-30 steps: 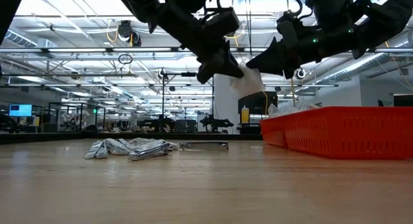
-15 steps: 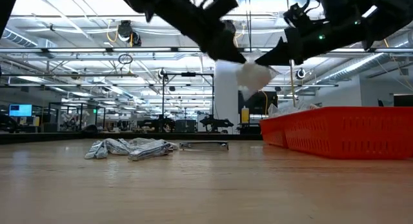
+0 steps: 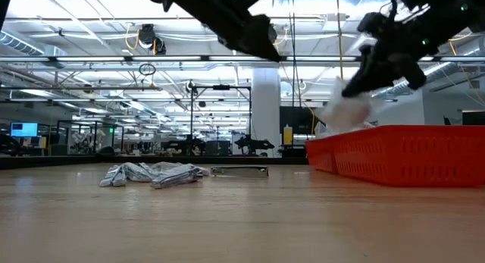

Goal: Pick & Place Travel size toiletries
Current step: Put the cotton pack into the top left red bin, then put the nail cutter into the bottom left red bin

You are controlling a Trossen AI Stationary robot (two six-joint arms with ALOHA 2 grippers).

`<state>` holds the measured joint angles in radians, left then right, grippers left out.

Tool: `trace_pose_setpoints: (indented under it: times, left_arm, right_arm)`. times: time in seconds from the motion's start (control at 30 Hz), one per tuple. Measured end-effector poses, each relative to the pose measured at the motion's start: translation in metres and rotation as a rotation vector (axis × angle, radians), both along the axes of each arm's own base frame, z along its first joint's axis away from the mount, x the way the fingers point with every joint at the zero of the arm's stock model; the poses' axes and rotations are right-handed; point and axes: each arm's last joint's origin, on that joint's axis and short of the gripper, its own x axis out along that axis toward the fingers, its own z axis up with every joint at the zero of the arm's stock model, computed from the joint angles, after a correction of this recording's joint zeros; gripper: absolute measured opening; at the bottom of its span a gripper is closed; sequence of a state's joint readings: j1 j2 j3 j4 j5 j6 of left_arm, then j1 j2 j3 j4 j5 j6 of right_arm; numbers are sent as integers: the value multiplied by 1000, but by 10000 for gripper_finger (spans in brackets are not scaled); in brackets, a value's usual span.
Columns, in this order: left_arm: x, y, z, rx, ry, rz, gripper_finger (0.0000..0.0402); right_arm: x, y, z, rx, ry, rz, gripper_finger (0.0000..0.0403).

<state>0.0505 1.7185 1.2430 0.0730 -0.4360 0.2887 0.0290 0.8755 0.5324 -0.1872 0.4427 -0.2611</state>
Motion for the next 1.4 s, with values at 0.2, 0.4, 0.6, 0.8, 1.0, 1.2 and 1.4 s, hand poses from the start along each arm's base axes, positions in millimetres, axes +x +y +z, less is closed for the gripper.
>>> trace_pose_setpoints:
  times: [0.2,0.4,0.6,0.8,1.0,1.2,1.4]
  left_arm:
    - [-2,17,-6,-127,-4,10,308]
    - [-3,22,-8,-166,1,5,308]
    - [-4,21,-11,-163,36,4,308]
    - [-5,21,-12,-172,50,9,308]
    - [-6,21,-14,-177,72,12,308]
    - [-7,21,-15,-178,82,13,308]
    - [-7,21,-15,-179,89,14,308]
  right_arm:
    - [10,1,-27,89,131,4,4]
    - [15,1,-38,145,164,-35,27]
    - [13,1,-32,149,113,-34,65]
    - [11,2,-12,157,-43,-15,132]
    - [4,0,-1,92,-107,-52,199]
    - [-1,-3,1,23,-103,-142,229]
    - [-1,-4,2,15,-117,-175,226]
